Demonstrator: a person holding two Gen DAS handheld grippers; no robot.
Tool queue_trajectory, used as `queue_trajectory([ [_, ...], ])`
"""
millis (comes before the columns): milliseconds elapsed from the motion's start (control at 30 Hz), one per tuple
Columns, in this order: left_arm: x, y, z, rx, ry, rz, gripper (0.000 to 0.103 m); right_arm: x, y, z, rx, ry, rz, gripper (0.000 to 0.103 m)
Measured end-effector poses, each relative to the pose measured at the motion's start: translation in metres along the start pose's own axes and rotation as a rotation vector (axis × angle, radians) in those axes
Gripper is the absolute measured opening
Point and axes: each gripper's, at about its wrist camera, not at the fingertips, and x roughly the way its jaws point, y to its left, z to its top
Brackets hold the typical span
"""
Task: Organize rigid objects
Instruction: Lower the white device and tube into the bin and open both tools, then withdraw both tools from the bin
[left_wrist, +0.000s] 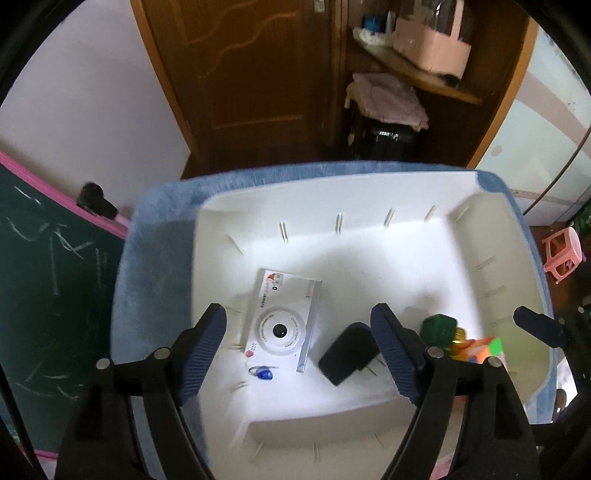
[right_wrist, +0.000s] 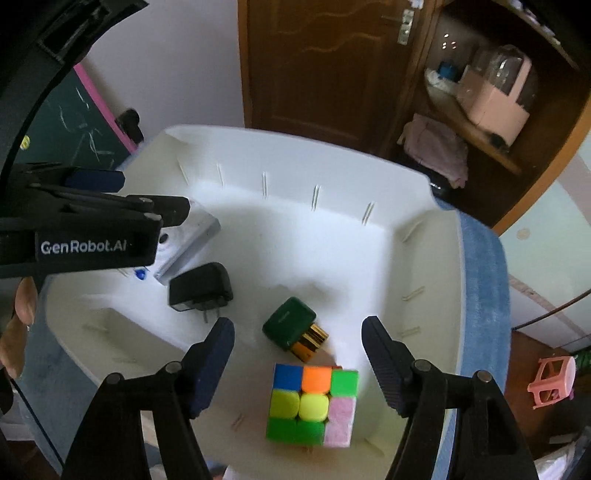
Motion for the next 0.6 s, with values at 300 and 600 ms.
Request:
queue_trajectory([
  [300, -0.093, -0.007, -0.026, 0.095, -0.148, -0.032, 0.083, -0.08, 0.009, -0.02, 0.05, -0.109, 0.018, 0.072],
  [600, -0.182, -0.009, -0.072, 0.12, -0.253, -0.116, 0.083, -0.173, 0.023, -0.062, 0.108, -0.229, 0.011, 0.072],
])
